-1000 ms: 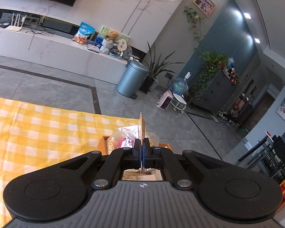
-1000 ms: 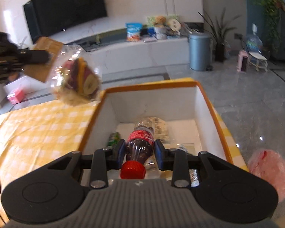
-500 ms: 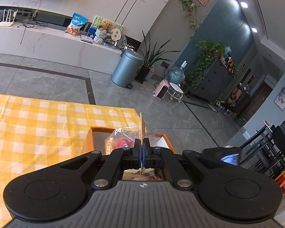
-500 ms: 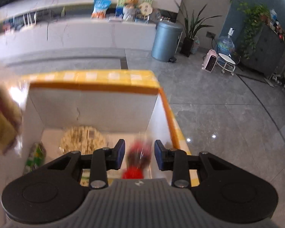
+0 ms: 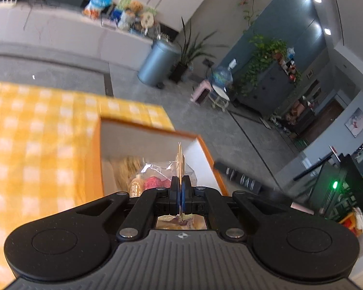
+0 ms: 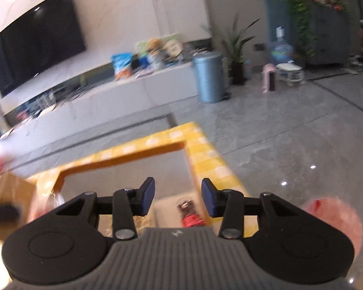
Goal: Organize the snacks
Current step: 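Open both tools to drop the fruit bag and cola bottle into the box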
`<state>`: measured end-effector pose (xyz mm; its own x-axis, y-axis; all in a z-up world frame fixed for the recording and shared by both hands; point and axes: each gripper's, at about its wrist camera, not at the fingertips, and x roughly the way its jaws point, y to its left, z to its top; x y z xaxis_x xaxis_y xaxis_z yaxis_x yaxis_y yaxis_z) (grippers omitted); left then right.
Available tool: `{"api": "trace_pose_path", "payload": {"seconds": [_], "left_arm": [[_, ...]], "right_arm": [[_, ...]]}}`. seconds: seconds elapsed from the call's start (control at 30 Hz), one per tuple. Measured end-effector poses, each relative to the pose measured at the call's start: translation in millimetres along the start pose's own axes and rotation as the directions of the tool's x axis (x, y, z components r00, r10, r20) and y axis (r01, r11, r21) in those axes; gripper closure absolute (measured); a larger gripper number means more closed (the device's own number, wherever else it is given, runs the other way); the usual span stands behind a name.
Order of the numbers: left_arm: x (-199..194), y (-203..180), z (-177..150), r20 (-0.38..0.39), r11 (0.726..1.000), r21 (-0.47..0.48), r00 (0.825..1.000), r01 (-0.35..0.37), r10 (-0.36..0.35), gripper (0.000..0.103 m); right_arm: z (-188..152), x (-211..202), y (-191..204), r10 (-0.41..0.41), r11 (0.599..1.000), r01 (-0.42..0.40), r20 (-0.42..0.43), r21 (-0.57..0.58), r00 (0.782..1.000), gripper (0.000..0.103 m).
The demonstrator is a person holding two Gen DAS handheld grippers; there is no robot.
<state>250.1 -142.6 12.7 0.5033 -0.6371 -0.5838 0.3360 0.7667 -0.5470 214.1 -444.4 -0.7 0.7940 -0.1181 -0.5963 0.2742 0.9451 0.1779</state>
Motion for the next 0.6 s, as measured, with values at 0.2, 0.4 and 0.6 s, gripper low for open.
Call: {"api": "trace_pose_path", "payload": {"seconds": [0.2,0.4,0.6], "left_arm": [[11,0,-14,-0.059,0.997,0.008,0.995,-0.074,0.074,0.102],[30,-1,-17,-0.076,0.992,0.046,0.99,-0.118,0.121,0.102],[44,-5,-19,-0.049,0.978,0.079,0.979,-0.192,0.196,0.102]], "right_arm": [[0,-11,-5,0.034,0.999,-0.034,0.03,0.023,0.999,0.061],[-1,-12,-9,0.045,0.998,-0.046,0.022,0.033,0.999,0.061],[-3,-4,-7,0.013,1.0,-0.013,-0.003,0.013,1.0,0.061]]}}
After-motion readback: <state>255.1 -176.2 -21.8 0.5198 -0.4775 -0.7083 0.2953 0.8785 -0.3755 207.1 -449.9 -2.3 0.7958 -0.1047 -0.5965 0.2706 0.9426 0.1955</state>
